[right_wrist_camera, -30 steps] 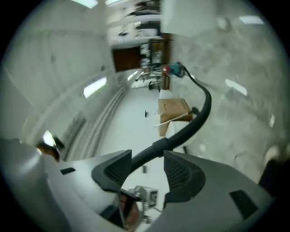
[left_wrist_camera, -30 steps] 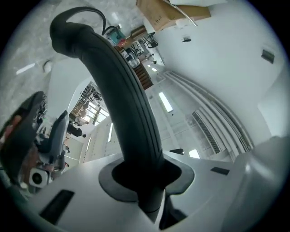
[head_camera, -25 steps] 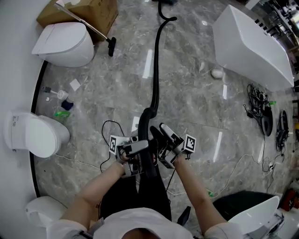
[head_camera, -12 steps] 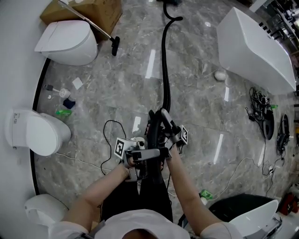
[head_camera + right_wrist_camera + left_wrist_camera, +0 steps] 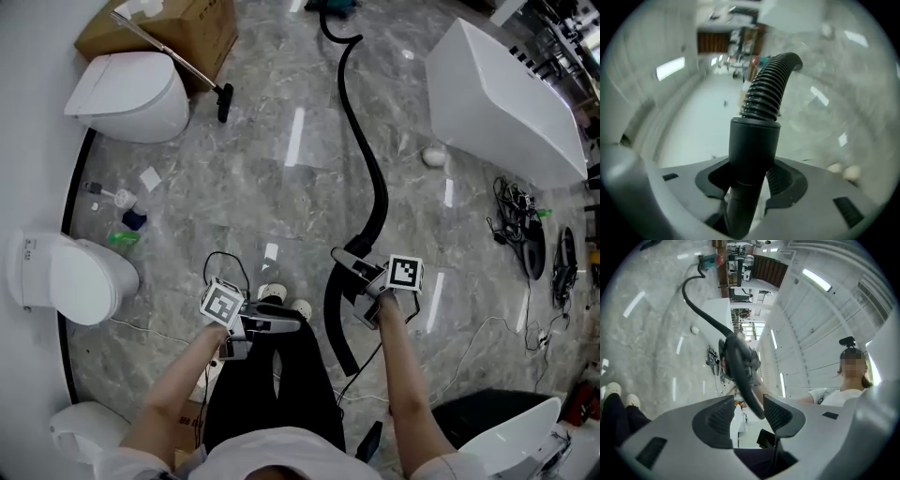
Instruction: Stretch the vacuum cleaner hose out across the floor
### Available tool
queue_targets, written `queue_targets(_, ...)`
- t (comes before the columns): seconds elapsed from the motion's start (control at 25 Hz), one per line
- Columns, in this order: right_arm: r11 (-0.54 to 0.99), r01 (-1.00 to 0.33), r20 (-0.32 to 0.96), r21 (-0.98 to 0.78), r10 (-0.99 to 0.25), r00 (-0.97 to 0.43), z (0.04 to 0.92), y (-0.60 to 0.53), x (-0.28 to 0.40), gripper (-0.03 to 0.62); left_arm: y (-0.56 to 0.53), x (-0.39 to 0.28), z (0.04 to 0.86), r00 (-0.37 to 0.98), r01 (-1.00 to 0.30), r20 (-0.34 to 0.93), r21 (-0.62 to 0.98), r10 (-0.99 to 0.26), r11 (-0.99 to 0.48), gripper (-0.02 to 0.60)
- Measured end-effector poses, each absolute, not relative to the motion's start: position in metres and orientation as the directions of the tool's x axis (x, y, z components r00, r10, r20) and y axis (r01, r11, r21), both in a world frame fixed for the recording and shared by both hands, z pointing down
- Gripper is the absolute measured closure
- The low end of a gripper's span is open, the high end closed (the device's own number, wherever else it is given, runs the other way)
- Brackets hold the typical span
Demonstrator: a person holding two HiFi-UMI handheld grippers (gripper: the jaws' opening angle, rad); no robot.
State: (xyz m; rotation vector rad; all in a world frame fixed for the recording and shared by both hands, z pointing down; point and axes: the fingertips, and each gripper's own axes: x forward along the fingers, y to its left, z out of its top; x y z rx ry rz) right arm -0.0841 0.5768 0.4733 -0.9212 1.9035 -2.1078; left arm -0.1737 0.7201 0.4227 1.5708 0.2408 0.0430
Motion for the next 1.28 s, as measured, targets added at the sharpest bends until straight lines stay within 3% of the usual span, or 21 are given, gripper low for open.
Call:
queue_targets(0.08,-0.005,-0.711,0.675,-0.703,-0.320,-0.665,0.507,0.611,-0.064,0.393,0.712,-0.180,0.431,0.985,0.096,-0.096,0.995,0.141,0.004,0.402)
queue_targets(0.12,0.104,-0.839,0.800,-0.534,-0.257,-0.541,0.521,0.628,-0.049,0.393,0.708,-0.180,0.431,0.988,0.091,-0.091,0.996,0.127,0.003,0.402)
queue_targets(0.2,0.315,-0.926,0.946,-0.207,-0.178,-0.272,0.542,0.660,-0.015,0.393,0.705,-0.178,0.434,0.988,0.074,-0.070,0.997,0.139,-0.028,0.402)
queue_targets(0.28,0.510,-0.859,0.991,0.034,-0.128,-0.037,0.555,0.690,0.016,0.391,0.708,-0.173,0.438,0.986,0.048,-0.038,0.997,0.164,-0.057,0.402)
queue_targets(0.36,0.656,-0.736,0.986,0.168,-0.102,0.133,0.565,0.717,0.040,0.391,0.708,-0.168,0.446,0.985,0.014,0.000,0.997,0.174,-0.077,0.402)
queue_targets(0.48,0.803,-0.540,0.956,0.252,-0.122,0.266,0.569,0.744,0.056,0.391,0.700,-0.162,0.453,0.986,-0.054,0.070,0.992,0.149,-0.111,0.402)
queue_targets(0.6,0.911,-0.261,0.911,0.319,-0.218,0.350,0.559,0.755,0.068,0.416,0.694,-0.157,0.462,0.973,-0.135,0.168,0.970,0.157,-0.201,0.402)
queue_targets(0.76,0.927,0.191,0.843,0.324,-0.374,0.387,0.544,0.756,0.084,0.422,0.687,-0.148,0.475,0.925,-0.227,0.329,0.878,0.189,-0.420,0.402)
queue_targets(0.88,0.856,0.446,0.841,0.263,-0.429,0.328,0.539,0.759,0.081,0.422,0.691,-0.131,0.476,0.870,-0.203,0.425,0.772,0.251,-0.602,0.386)
queue_targets(0.96,0.828,0.482,0.871,0.287,-0.435,0.228,0.538,0.757,0.063,0.422,0.698,-0.117,0.474,0.826,-0.136,0.475,0.691,0.304,-0.710,0.339)
queue_targets(1.12,0.776,0.384,0.839,0.501,-0.544,0.006,0.507,0.706,-0.008,0.422,0.722,-0.090,0.475,0.733,0.065,0.536,0.557,0.419,-0.828,0.219)
queue_targets(1.28,0.709,0.406,0.795,0.576,-0.601,-0.078,0.492,0.670,-0.047,0.422,0.722,-0.085,0.494,0.600,0.200,0.684,0.373,0.414,-0.906,0.210)
